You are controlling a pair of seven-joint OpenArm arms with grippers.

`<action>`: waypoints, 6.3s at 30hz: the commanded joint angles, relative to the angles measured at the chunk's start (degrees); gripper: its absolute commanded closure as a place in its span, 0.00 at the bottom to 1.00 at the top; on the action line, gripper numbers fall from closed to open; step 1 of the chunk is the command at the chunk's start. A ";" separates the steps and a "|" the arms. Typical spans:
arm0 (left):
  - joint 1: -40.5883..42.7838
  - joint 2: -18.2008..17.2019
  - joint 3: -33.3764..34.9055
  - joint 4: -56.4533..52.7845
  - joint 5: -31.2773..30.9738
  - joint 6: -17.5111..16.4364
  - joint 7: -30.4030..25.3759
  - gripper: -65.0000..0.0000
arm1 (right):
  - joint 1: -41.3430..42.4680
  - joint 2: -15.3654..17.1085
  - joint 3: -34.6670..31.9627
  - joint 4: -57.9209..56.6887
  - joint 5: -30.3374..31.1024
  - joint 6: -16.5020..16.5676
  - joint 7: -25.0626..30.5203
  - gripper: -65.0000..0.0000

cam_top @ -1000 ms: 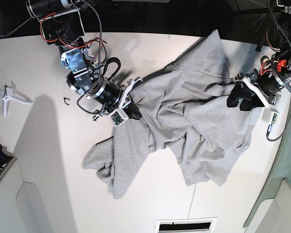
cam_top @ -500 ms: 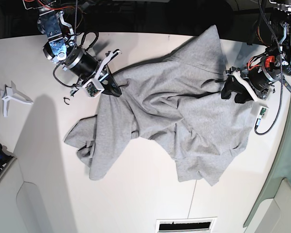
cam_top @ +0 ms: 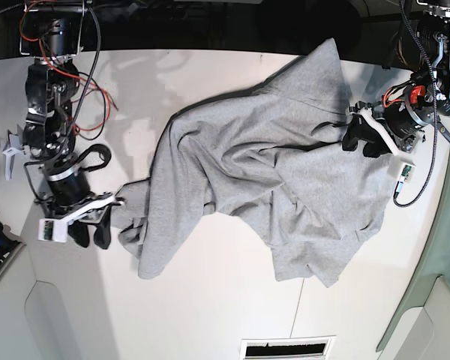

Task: Layout the t-shirt on the table in an organized manner, then fold the t-shirt properly
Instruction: 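Drag the grasped fabric with the right gripper away from the left gripper, then hold the shirt with both grippers and stretch it lengthwise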

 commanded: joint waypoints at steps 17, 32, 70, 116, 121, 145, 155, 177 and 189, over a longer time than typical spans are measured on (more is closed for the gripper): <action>-0.48 -0.92 -0.31 0.72 -1.27 -0.22 -1.09 0.43 | 2.86 0.44 11.43 -19.98 16.83 8.66 -9.40 0.45; -0.44 -0.92 -0.31 0.72 -1.66 -0.20 -0.59 0.43 | 11.58 -3.93 11.37 -29.33 13.97 10.34 -9.60 0.45; -0.46 -0.92 -0.31 0.72 -1.64 -0.20 -0.39 0.43 | 13.77 -6.16 11.37 -27.02 7.56 13.62 -6.84 1.00; -8.57 -0.87 -0.15 -12.04 -1.46 -0.20 0.66 0.43 | 16.33 3.80 1.03 -17.05 7.80 11.04 -18.18 0.72; -8.33 -0.92 -0.15 -12.04 -1.40 -0.20 1.75 0.43 | 15.15 3.80 2.29 -12.59 10.75 11.26 -27.26 0.72; 4.46 -1.29 -5.05 -0.02 -10.19 -0.37 5.57 0.48 | 1.57 8.61 21.11 -11.08 7.67 9.14 -17.29 0.73; 4.94 3.45 -7.34 -4.66 -10.21 0.87 4.85 0.48 | 1.57 8.26 18.23 -15.76 10.19 9.70 -14.64 0.54; -4.42 3.15 2.03 -13.35 -5.51 0.83 -2.16 1.00 | 8.20 6.23 9.99 -20.24 8.68 12.39 -13.66 1.00; -11.82 -7.23 -6.54 -11.58 -11.96 0.85 2.60 1.00 | 11.23 6.21 10.01 -10.82 10.45 12.37 -14.97 1.00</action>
